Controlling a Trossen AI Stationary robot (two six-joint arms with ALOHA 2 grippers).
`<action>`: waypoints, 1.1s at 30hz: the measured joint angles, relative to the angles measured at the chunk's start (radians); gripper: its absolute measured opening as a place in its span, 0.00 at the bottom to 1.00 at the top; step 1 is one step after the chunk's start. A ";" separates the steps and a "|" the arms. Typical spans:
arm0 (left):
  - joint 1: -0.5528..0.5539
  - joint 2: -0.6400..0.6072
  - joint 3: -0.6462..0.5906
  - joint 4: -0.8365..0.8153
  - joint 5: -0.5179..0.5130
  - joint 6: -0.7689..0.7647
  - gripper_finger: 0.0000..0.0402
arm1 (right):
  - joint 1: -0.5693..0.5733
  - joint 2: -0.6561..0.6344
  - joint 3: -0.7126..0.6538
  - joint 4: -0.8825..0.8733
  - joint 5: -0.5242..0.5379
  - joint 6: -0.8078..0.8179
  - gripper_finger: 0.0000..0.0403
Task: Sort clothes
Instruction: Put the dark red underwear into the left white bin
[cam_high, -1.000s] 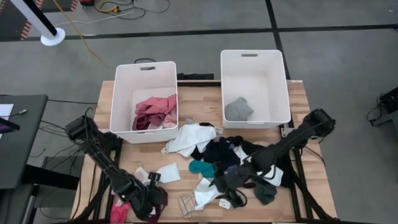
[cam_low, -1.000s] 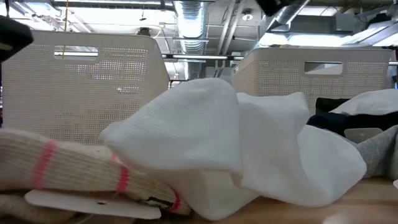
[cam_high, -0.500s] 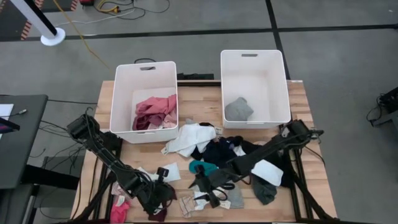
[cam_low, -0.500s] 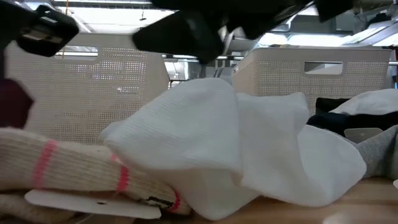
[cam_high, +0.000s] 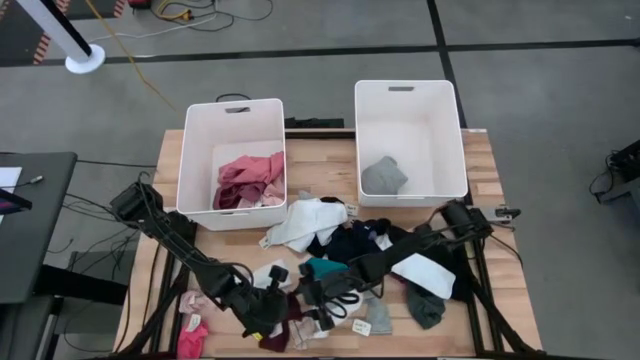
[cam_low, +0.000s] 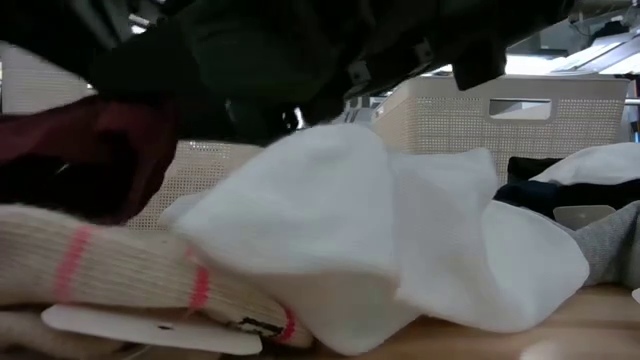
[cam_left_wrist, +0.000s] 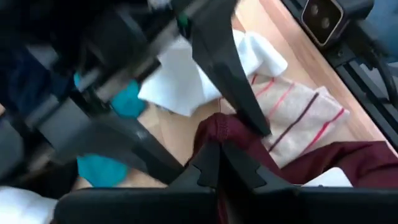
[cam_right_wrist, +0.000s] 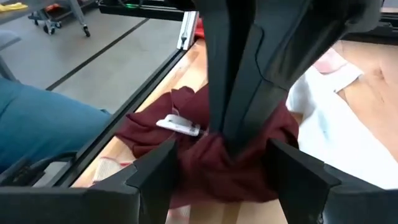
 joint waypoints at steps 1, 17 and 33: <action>0.001 0.000 0.006 -0.001 0.000 0.011 0.00 | 0.000 0.005 0.006 -0.003 0.000 0.001 0.64; 0.002 0.000 0.066 -0.014 -0.046 0.099 0.00 | 0.005 0.005 0.009 -0.020 0.082 -0.018 0.45; -0.006 -0.023 0.072 -0.042 -0.065 0.080 0.10 | 0.000 0.002 0.009 -0.025 0.106 -0.053 0.02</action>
